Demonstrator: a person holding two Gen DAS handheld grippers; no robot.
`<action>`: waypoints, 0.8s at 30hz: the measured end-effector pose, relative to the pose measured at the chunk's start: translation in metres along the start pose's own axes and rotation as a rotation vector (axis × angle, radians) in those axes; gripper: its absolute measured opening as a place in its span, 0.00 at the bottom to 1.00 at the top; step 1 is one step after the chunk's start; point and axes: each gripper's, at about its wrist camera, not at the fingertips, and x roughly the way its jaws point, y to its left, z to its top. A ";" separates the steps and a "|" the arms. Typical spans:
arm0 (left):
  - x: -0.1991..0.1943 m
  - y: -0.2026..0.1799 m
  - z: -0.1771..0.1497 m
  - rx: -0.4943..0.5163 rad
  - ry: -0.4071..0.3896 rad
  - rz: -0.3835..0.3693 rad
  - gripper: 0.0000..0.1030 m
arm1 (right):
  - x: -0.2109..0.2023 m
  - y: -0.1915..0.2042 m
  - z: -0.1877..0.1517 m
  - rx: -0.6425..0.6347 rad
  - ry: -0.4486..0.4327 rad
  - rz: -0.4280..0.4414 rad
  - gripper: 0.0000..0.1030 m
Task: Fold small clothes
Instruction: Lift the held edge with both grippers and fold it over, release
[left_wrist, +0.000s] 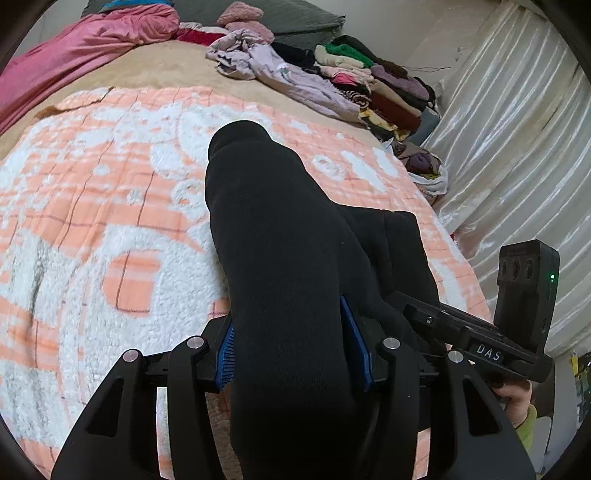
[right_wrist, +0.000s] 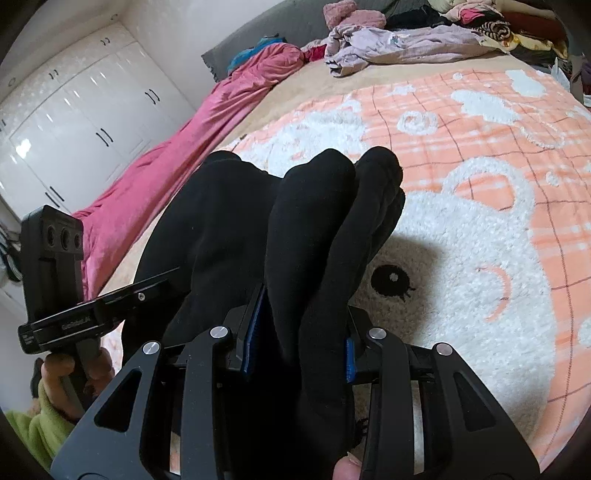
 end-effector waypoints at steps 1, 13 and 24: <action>0.002 0.002 -0.001 -0.005 0.005 0.001 0.47 | 0.002 -0.001 -0.001 0.004 0.004 -0.002 0.26; 0.012 0.013 -0.008 -0.020 0.018 0.009 0.50 | 0.014 -0.008 -0.006 -0.011 0.041 -0.118 0.39; 0.017 0.017 -0.011 -0.025 0.025 0.019 0.55 | 0.020 -0.010 -0.009 -0.025 0.041 -0.198 0.57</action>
